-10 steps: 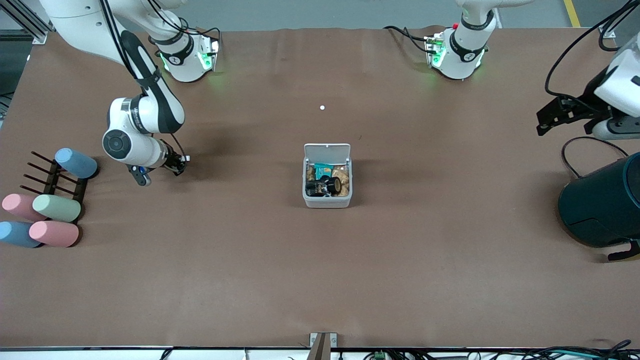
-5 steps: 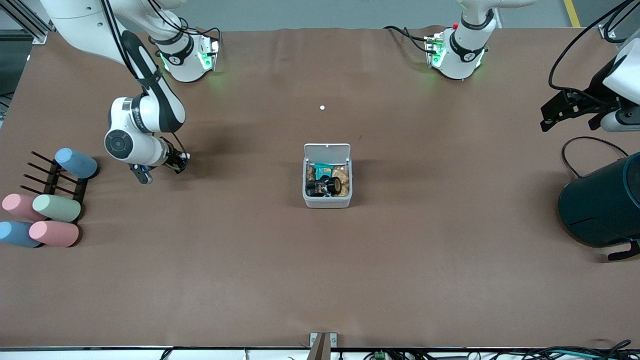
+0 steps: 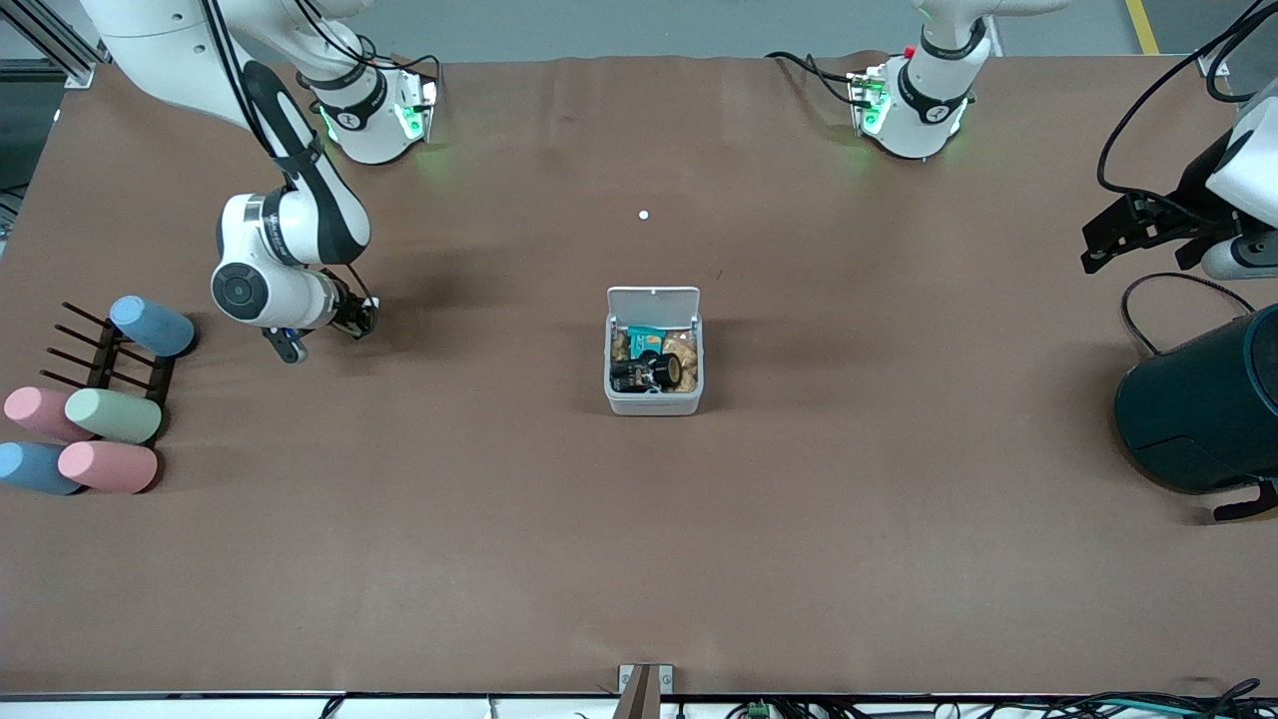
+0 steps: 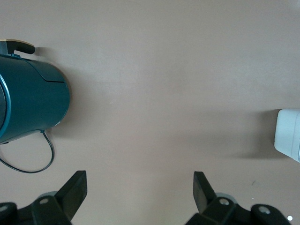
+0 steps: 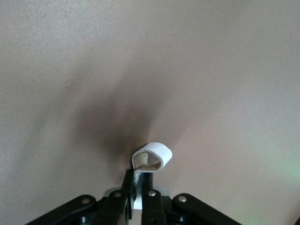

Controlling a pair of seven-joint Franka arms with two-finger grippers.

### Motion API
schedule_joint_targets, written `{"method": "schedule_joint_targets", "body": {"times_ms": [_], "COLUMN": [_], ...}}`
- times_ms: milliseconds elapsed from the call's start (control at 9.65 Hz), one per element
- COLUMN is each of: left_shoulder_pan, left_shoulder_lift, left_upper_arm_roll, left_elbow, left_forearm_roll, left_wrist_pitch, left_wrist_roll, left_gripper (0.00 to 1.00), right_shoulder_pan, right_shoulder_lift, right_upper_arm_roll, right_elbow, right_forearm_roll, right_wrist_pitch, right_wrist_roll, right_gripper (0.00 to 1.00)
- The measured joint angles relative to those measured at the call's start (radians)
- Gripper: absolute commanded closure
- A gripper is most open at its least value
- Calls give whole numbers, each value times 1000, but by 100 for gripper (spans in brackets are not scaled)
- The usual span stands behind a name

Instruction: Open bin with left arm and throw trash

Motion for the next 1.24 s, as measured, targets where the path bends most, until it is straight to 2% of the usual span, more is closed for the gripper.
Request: {"method": "schedule_joint_targets", "body": {"times_ms": [207, 311, 622, 829, 1037, 1244], "left_shoulder_pan": [0, 0, 1, 0, -1, -6], "left_shoulder_lift": [5, 7, 9, 9, 10, 11], "left_upper_arm_roll": [0, 0, 0, 0, 0, -2], "left_elbow": [6, 7, 8, 9, 10, 12], "left_forearm_roll": [0, 0, 0, 0, 0, 0], "left_wrist_pitch": [2, 3, 4, 4, 4, 4], "left_wrist_roll": [0, 0, 0, 0, 0, 0], "left_gripper": [0, 0, 0, 0, 0, 0], "right_shoulder_pan": [0, 0, 12, 103, 225, 336], "right_shoulder_lift": [-14, -28, -57, -55, -7, 136], "right_upper_arm_roll": [-1, 0, 9, 23, 29, 32], "right_elbow": [42, 102, 353, 521, 669, 863], "right_forearm_roll": [0, 0, 7, 43, 101, 114], "right_wrist_pitch": [-58, -135, -339, -398, -399, -395], "right_wrist_roll": [1, 4, 123, 310, 531, 736], "right_gripper": [100, 100, 100, 100, 100, 100]}}
